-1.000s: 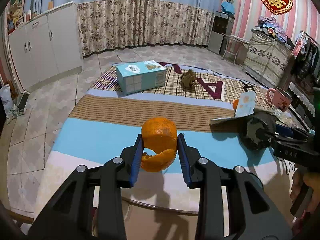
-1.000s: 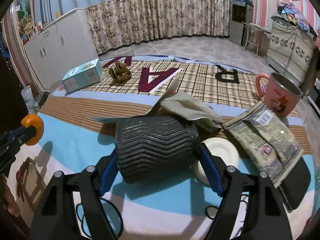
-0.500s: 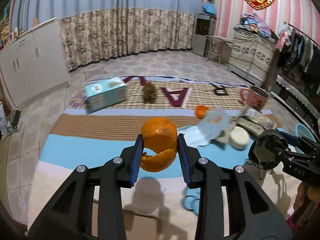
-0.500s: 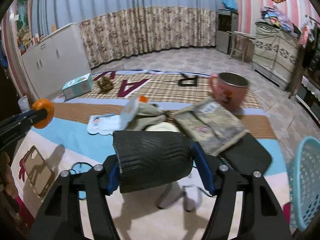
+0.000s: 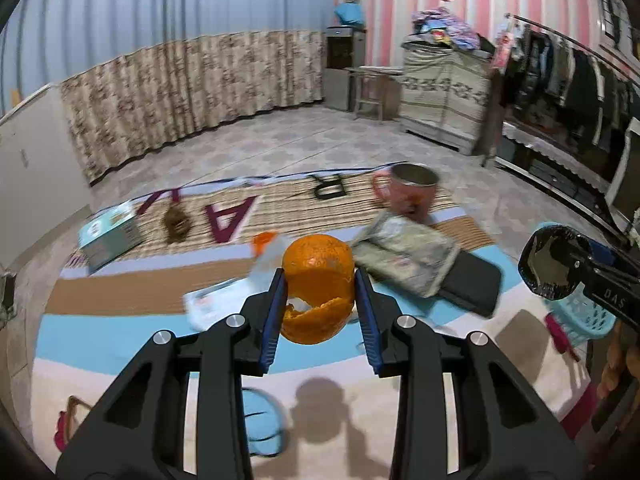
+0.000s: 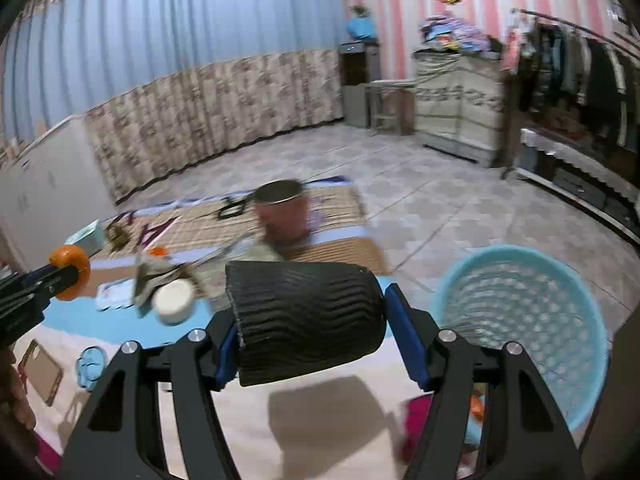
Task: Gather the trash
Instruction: 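Carry the orange peel and black ribbed object over the light-blue basket, then open both tools to drop the items into the basket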
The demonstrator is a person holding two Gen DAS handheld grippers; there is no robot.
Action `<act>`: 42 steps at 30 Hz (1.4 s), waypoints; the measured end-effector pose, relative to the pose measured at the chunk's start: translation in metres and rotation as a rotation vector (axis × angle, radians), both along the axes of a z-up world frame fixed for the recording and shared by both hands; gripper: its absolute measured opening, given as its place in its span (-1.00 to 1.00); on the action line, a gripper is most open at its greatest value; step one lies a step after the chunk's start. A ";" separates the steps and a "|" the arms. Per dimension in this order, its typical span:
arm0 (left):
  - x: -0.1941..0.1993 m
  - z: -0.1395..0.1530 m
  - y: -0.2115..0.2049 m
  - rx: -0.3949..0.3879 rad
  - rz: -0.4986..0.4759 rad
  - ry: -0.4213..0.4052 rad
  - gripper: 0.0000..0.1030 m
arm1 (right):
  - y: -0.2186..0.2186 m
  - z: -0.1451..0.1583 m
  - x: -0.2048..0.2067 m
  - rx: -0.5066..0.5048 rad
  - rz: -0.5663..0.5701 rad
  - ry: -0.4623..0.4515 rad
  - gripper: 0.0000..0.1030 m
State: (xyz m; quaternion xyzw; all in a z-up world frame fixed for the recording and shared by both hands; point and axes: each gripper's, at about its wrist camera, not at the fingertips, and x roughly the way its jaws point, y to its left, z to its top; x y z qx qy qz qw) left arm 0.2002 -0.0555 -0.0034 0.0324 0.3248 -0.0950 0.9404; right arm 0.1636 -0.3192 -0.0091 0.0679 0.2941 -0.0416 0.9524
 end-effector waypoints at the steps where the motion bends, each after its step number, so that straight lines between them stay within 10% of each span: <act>1: 0.001 0.002 -0.014 -0.002 -0.019 -0.002 -0.36 | -0.011 0.000 -0.002 -0.001 -0.020 -0.003 0.24; 17: -0.015 0.006 -0.197 -0.017 -0.293 -0.052 -0.36 | -0.166 0.002 -0.050 -0.026 -0.283 -0.017 0.24; 42: -0.011 -0.038 -0.320 -0.035 -0.512 -0.010 -0.25 | -0.211 -0.019 -0.062 -0.008 -0.372 0.013 0.24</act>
